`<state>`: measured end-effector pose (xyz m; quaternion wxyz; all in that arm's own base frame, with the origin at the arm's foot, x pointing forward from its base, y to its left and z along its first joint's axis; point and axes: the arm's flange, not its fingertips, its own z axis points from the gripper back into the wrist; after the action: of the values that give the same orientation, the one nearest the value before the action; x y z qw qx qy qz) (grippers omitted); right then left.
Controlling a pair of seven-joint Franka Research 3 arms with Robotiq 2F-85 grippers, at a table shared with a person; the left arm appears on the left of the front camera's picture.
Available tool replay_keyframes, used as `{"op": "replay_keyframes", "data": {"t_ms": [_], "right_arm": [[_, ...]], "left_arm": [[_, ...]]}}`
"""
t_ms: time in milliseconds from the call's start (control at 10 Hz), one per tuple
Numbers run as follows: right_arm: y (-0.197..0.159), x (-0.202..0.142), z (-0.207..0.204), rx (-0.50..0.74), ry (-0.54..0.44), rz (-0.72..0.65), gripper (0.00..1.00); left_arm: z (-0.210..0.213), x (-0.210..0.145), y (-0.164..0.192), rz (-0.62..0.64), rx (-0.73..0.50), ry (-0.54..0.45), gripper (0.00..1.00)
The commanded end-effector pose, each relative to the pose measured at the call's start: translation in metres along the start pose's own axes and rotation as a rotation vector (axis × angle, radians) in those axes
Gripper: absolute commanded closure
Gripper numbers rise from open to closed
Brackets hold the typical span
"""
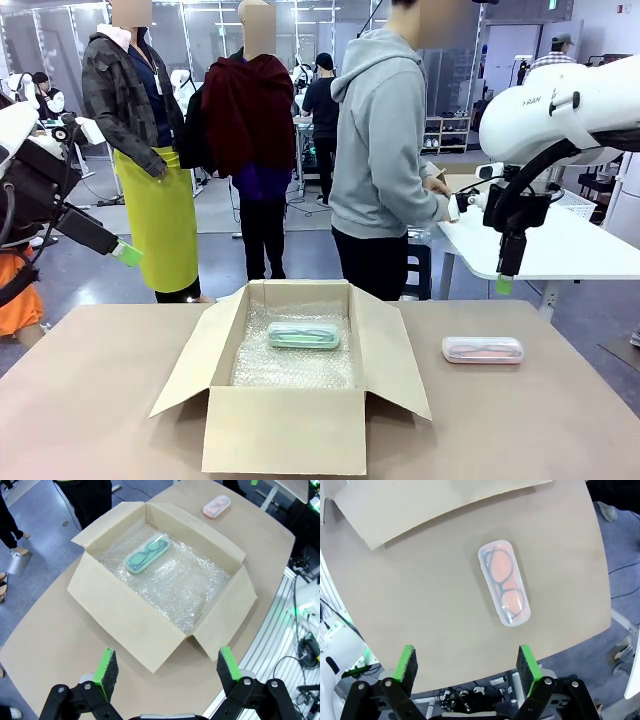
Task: Pack the glasses set securely to prepare it for shipping.
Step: Put the Glasses case from the right side of the table into the Package Box.
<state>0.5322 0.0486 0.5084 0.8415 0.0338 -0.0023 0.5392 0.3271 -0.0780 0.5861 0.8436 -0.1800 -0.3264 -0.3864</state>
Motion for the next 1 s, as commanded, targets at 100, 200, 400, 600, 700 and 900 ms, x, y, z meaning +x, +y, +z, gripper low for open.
{"op": "replay_keyframes", "data": {"t_ms": [100,200,400,600,700,900], "right_arm": [[-0.015,-0.008,-0.003,-0.056,-0.059,0.184,0.00],[-0.017,-0.007,-0.011,-0.151,-0.095,0.300,0.00],[-0.020,-0.003,-0.039,-0.224,-0.045,0.417,0.00],[-0.031,0.001,-0.064,-0.213,-0.014,0.427,0.00],[-0.037,0.002,-0.078,-0.177,-0.012,0.418,0.00],[-0.047,0.004,-0.099,-0.106,-0.019,0.412,0.00]], "left_arm": [[0.002,0.000,0.001,-0.006,-0.011,-0.007,0.00],[0.002,0.000,0.001,-0.006,-0.011,-0.007,0.00],[0.002,0.000,0.001,-0.006,-0.011,-0.007,0.00],[0.002,0.000,0.001,-0.006,-0.011,-0.007,0.00],[0.002,0.000,0.001,-0.006,-0.011,-0.007,0.00],[0.002,0.000,0.001,-0.006,-0.011,-0.007,0.00]]}}
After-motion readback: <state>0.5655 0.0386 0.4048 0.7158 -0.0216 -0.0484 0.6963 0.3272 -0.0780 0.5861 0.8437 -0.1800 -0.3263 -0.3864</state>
